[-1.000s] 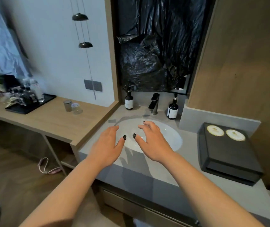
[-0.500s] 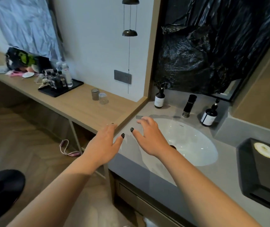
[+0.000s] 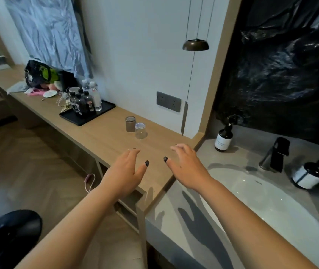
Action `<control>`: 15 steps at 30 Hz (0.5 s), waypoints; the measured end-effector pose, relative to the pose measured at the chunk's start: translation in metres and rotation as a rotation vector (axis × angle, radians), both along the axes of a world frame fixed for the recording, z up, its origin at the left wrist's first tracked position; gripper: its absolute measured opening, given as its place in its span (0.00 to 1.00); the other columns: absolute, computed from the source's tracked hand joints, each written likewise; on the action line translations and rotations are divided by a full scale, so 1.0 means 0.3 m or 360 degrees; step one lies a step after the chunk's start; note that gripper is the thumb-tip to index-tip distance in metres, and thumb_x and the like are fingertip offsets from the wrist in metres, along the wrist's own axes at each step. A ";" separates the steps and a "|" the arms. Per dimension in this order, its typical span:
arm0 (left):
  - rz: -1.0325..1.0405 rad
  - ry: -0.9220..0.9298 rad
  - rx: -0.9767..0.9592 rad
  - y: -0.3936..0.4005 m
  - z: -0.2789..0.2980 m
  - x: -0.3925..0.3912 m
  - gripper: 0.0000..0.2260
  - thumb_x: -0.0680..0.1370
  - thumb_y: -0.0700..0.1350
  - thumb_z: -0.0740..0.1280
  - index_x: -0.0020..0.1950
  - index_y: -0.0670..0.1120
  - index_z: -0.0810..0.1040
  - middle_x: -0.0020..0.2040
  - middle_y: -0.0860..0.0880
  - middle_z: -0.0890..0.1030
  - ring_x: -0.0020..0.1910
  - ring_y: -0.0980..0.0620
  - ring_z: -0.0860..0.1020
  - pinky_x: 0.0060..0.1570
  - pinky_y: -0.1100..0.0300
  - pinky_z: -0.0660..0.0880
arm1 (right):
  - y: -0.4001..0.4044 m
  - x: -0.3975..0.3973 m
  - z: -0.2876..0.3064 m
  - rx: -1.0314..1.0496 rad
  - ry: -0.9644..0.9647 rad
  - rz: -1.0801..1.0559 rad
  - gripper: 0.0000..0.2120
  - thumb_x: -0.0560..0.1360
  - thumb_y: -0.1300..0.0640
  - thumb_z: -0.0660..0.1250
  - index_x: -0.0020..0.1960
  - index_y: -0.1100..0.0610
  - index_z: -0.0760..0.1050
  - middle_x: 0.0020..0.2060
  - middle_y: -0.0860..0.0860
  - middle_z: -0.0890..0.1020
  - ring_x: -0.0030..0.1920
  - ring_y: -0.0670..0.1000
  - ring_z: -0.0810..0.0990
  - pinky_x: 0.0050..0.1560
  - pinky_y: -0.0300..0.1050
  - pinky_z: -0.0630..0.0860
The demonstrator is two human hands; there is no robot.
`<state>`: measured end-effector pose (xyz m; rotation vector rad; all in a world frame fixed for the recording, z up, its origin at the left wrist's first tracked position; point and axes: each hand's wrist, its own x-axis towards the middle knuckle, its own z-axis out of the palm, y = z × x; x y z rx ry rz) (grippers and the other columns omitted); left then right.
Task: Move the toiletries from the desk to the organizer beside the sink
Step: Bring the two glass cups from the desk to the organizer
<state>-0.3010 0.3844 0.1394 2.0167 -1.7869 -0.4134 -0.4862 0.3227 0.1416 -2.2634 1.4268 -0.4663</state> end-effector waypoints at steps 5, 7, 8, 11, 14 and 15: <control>0.0077 -0.0002 -0.0010 -0.132 -0.007 0.114 0.28 0.80 0.55 0.60 0.77 0.49 0.56 0.76 0.49 0.62 0.74 0.51 0.62 0.71 0.53 0.61 | -0.154 0.098 -0.005 0.0074 0.0064 0.0066 0.27 0.80 0.44 0.55 0.75 0.54 0.59 0.73 0.50 0.61 0.74 0.50 0.57 0.74 0.53 0.59; 0.0091 0.0006 -0.0014 -0.177 -0.011 0.151 0.28 0.80 0.55 0.60 0.77 0.49 0.57 0.76 0.49 0.62 0.74 0.51 0.62 0.71 0.54 0.61 | -0.202 0.125 -0.007 0.0084 0.0068 0.0082 0.27 0.80 0.45 0.55 0.75 0.54 0.59 0.73 0.50 0.60 0.74 0.50 0.57 0.73 0.53 0.59; 0.0096 0.0010 -0.0012 -0.199 -0.015 0.169 0.28 0.80 0.55 0.60 0.77 0.49 0.56 0.76 0.49 0.62 0.74 0.52 0.61 0.71 0.54 0.60 | -0.224 0.137 -0.010 0.0085 0.0071 0.0086 0.27 0.80 0.45 0.55 0.75 0.55 0.59 0.73 0.50 0.61 0.74 0.50 0.57 0.73 0.53 0.59; 0.0087 0.0013 -0.0003 -0.271 -0.035 0.223 0.28 0.80 0.56 0.59 0.77 0.49 0.56 0.76 0.50 0.62 0.75 0.52 0.60 0.71 0.55 0.59 | -0.294 0.171 -0.024 0.0092 0.0090 0.0076 0.27 0.80 0.44 0.55 0.75 0.54 0.58 0.74 0.51 0.60 0.74 0.50 0.57 0.74 0.52 0.58; 0.0060 0.0026 0.0012 -0.347 -0.060 0.273 0.28 0.80 0.56 0.59 0.77 0.49 0.56 0.76 0.49 0.62 0.75 0.52 0.61 0.72 0.55 0.59 | -0.360 0.213 -0.048 0.0122 0.0097 0.0043 0.28 0.79 0.44 0.55 0.76 0.53 0.58 0.74 0.50 0.60 0.74 0.50 0.57 0.73 0.52 0.59; 0.0048 0.0038 0.0022 -0.374 -0.070 0.292 0.28 0.80 0.55 0.59 0.77 0.49 0.56 0.76 0.49 0.62 0.75 0.52 0.61 0.71 0.55 0.59 | -0.381 0.230 -0.056 0.0135 0.0101 0.0029 0.28 0.79 0.44 0.55 0.76 0.53 0.57 0.74 0.50 0.60 0.74 0.50 0.57 0.73 0.51 0.59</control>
